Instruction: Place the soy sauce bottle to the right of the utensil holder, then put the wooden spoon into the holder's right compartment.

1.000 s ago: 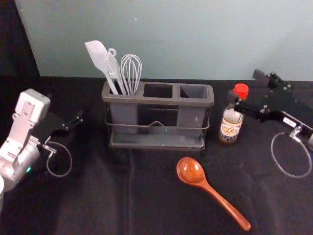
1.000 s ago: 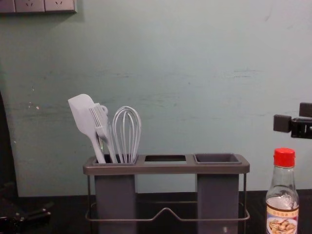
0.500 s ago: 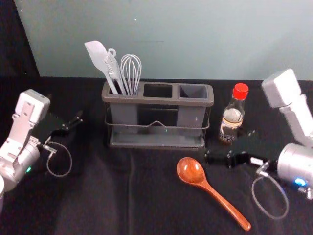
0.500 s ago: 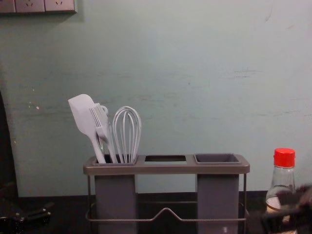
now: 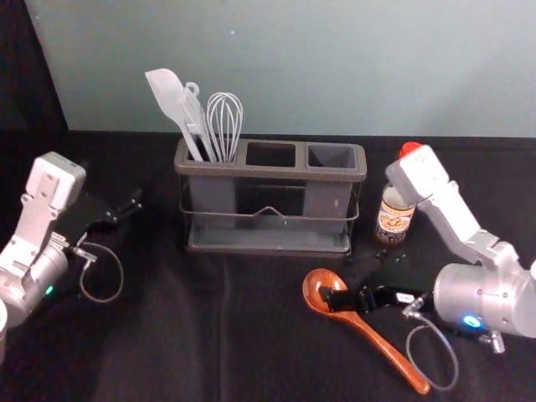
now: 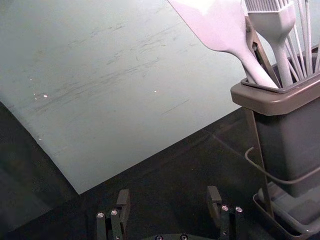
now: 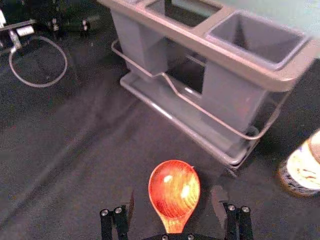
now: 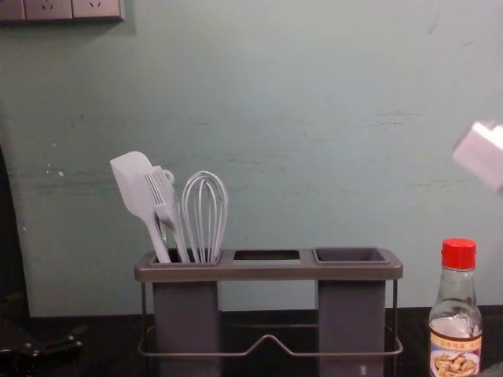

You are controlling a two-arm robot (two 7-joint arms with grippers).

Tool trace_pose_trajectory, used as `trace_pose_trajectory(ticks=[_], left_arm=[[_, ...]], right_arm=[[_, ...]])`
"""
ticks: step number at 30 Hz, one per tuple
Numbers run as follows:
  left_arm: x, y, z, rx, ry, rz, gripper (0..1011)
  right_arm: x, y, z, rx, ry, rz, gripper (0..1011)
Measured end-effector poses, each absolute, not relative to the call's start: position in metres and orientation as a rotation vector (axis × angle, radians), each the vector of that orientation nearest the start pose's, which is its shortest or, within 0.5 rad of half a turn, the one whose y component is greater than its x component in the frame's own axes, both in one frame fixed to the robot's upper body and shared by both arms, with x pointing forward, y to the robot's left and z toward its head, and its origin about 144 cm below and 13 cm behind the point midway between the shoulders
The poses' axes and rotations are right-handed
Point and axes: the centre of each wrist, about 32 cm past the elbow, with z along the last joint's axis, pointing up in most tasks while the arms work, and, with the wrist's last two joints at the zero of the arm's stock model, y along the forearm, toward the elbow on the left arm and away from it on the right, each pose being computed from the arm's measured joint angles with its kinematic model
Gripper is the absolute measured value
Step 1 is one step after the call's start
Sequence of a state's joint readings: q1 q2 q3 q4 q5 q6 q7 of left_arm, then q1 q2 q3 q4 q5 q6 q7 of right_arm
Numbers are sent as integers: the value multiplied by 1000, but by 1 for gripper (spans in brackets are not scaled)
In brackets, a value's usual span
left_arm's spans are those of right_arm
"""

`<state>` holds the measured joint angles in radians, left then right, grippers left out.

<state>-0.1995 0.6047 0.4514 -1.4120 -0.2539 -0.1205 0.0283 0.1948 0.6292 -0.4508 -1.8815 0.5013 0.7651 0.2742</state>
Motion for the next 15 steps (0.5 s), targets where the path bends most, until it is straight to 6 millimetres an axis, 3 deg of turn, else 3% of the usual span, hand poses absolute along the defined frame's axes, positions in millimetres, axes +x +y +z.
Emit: trace_pose_trajectory(ticks=[15], left_arm=[[489, 310, 1140, 304, -285, 1248, 1005]], right_arm=[[471, -218, 1231, -663, 239, -761, 1003]])
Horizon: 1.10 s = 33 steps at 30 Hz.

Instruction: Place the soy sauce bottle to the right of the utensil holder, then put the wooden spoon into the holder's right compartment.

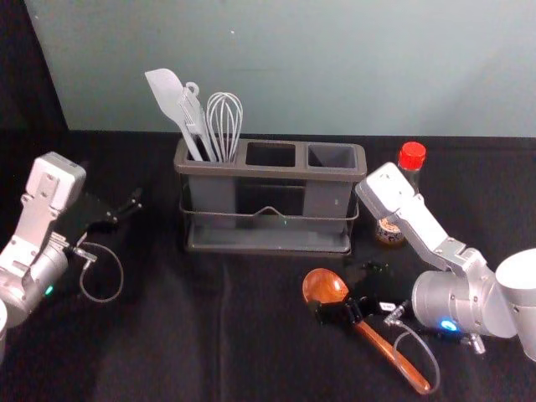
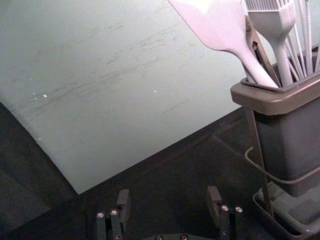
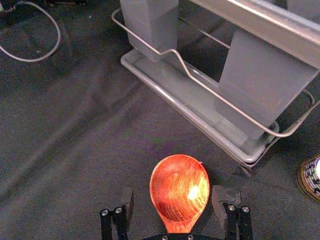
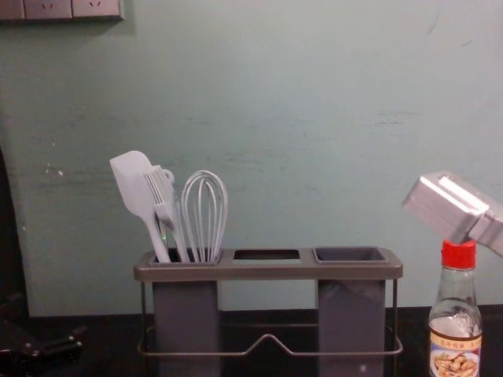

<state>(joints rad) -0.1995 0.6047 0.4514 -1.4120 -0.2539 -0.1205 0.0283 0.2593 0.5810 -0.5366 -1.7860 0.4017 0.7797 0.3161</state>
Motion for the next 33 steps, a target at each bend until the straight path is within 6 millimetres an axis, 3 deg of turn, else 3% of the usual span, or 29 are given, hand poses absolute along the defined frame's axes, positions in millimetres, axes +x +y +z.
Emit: trace_pose_trajectory(ticks=[33], left_arm=[[489, 310, 1140, 304, -285, 1248, 1005]], right_arm=[[488, -212, 1218, -691, 222, -752, 1003]])
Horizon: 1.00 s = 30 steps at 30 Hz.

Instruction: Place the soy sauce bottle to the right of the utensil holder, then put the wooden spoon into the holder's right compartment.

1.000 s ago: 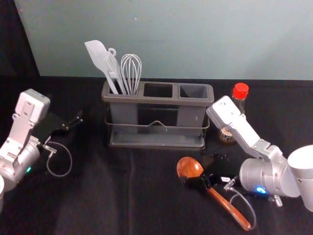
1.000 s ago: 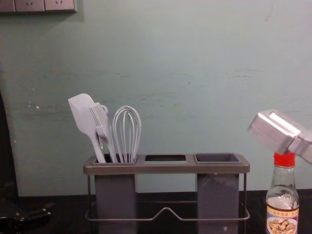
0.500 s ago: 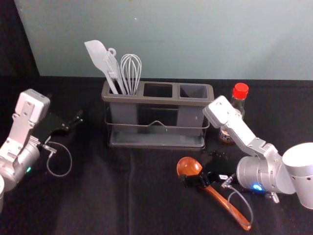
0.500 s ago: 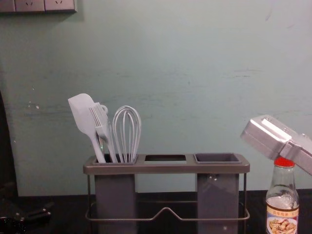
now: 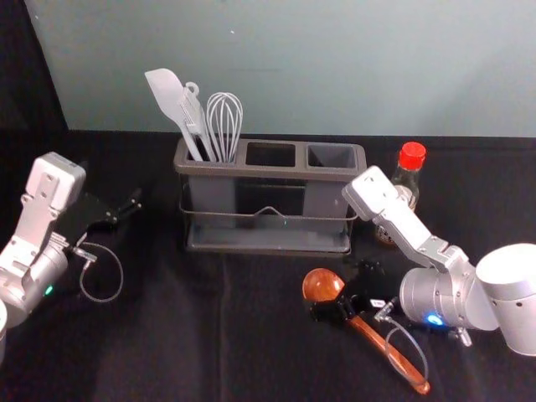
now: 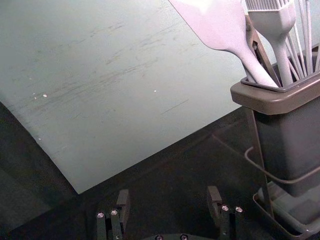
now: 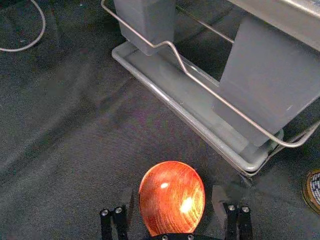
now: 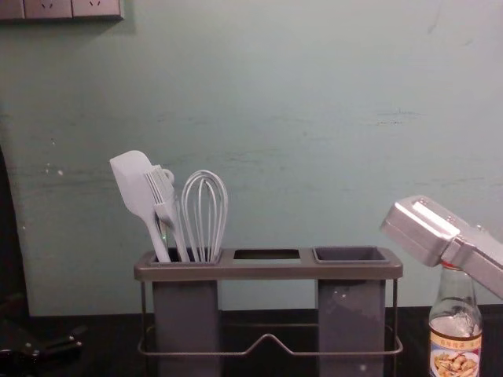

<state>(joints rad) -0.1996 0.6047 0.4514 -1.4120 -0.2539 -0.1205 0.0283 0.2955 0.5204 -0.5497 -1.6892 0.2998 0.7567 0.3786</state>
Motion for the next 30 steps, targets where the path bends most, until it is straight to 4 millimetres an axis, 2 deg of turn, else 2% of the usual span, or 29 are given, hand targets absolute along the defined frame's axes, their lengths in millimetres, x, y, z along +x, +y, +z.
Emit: trace_pose_trajectory(ticks=[30], left_arm=[[489, 310, 1140, 305, -285, 1248, 1005]], right_arm=[[497, -206, 1207, -701, 217, -743, 1003]])
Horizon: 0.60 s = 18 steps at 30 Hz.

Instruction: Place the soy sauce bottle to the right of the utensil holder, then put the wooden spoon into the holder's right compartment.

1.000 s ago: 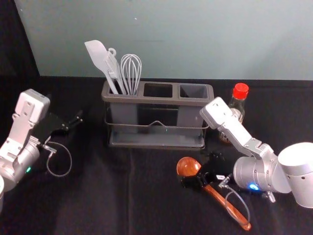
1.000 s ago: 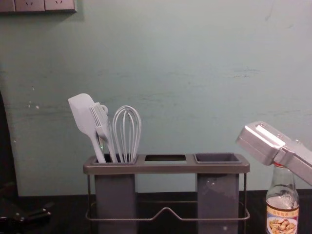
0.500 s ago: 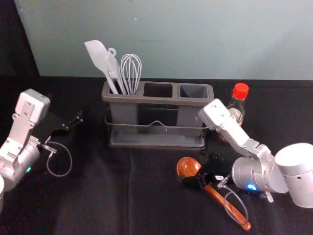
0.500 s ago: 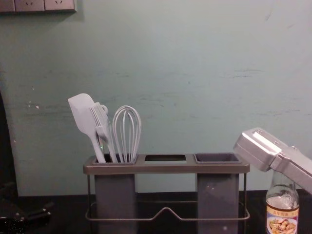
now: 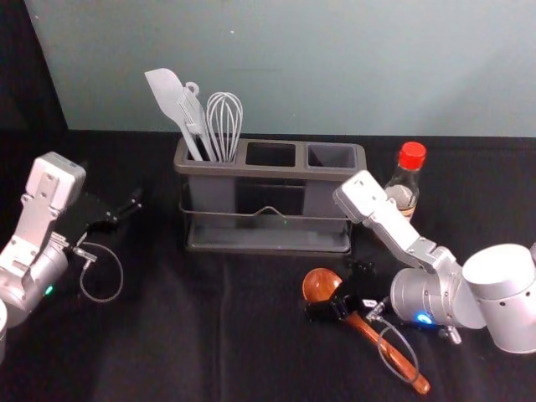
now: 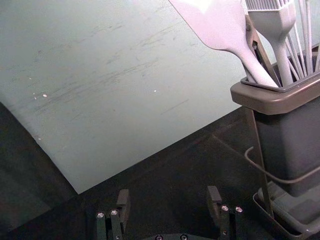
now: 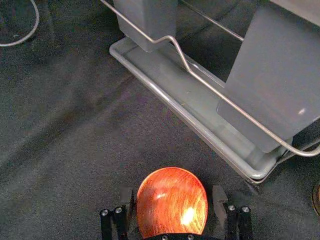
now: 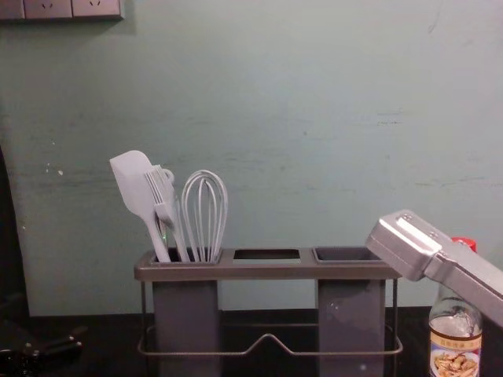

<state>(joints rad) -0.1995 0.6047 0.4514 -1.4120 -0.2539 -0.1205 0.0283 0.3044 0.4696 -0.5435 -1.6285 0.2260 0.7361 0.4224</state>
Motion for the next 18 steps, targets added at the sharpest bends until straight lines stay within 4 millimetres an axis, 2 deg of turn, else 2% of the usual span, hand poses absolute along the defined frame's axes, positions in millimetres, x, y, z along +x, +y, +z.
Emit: trace_pose_trajectory(ticks=[6, 18], left_arm=[[489, 310, 1140, 304, -285, 1248, 1005], [489, 310, 1140, 304, -285, 1248, 1005]], right_arm=[[494, -204, 1201, -690, 164, -758, 1003], [495, -204, 1202, -696, 171, -760, 1003]])
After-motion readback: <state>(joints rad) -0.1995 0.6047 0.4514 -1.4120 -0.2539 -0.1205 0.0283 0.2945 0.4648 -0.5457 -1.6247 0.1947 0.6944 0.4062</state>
